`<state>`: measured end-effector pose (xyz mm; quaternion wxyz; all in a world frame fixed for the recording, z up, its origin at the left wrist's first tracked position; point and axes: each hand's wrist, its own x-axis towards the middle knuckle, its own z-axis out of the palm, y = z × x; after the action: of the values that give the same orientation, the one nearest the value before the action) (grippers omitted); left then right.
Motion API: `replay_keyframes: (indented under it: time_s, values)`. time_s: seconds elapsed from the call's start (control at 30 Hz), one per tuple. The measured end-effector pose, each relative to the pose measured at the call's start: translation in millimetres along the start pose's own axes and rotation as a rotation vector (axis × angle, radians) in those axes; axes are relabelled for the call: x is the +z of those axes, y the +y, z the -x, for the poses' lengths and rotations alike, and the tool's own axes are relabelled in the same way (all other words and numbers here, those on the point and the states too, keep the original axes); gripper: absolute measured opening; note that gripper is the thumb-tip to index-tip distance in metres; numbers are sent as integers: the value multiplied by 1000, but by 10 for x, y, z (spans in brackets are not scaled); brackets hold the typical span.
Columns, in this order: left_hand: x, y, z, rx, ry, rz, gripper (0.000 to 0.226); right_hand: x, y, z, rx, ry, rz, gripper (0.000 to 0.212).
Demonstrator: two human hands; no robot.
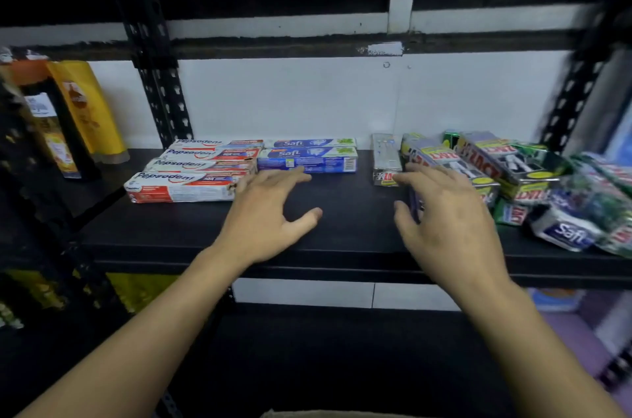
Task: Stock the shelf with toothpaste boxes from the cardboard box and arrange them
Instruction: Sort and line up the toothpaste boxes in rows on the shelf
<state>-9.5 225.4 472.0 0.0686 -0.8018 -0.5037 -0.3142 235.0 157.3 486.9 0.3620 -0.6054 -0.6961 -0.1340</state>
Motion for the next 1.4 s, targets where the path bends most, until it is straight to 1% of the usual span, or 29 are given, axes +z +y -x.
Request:
replay_keyframes:
  time_s: [0.07, 0.13, 0.2, 0.3, 0.4, 0.47, 0.53, 0.63, 0.7, 0.8, 0.97, 1.1, 1.17, 1.23, 1.33, 1.37, 1.4]
  values:
    - [118, 330, -43, 30, -55, 144, 55, -83, 186, 134, 46, 49, -17, 29]
    - [252, 647, -76, 62, -102, 260, 50, -105, 394, 229, 31, 95, -23, 25]
    - [396, 937, -96, 114, -135, 332, 50, -107, 604, 279, -29, 102, 44, 34]
    - [566, 1306, -107, 177, -147, 391, 55, -131, 846, 295, -68, 61, 133, 52]
    - [682, 1500, -130, 140, -110, 345, 61, -167, 931, 268, -99, 25, 174, 64]
    - [712, 1537, -154, 87, -57, 331, 58, -157, 941, 234, -105, 6, 188, 67]
    - [720, 1552, -159, 61, 1, 356, 48, -137, 945, 207, -84, -35, 198, 67]
    - [689, 1545, -141, -2, 47, 370, 30, -83, 988, 172, -36, -109, 226, 58]
    - [659, 1459, -136, -71, 40, 389, 29, -55, 1014, 157, -28, -142, 238, 57]
    - [596, 1243, -135, -145, -14, 464, 33, -40, 1032, 162, -23, -149, 240, 54]
    - [428, 943, -101, -162, -84, 473, 32, 7, 996, 125, -3, -108, 267, 54]
    - [252, 731, -31, -158, -157, 580, 36, 25, 937, 32, 15, 50, 214, 47]
    - [169, 636, 6, -148, -184, 617, 36, 44, 934, -87, 7, 60, 190, 52]
    - [96, 556, 26, -160, -216, 637, 35, 69, 937, -229, -47, -15, 177, 58]
    - [52, 452, 39, -177, -230, 627, 38, 96, 953, -369, -79, -215, 143, 57]
    - [53, 433, 43, -174, -227, 634, 38, 102, 958, -375, -73, -242, 153, 55]
    - [63, 418, 56, -167, -220, 645, 37, 114, 950, -356, -63, -220, 175, 53]
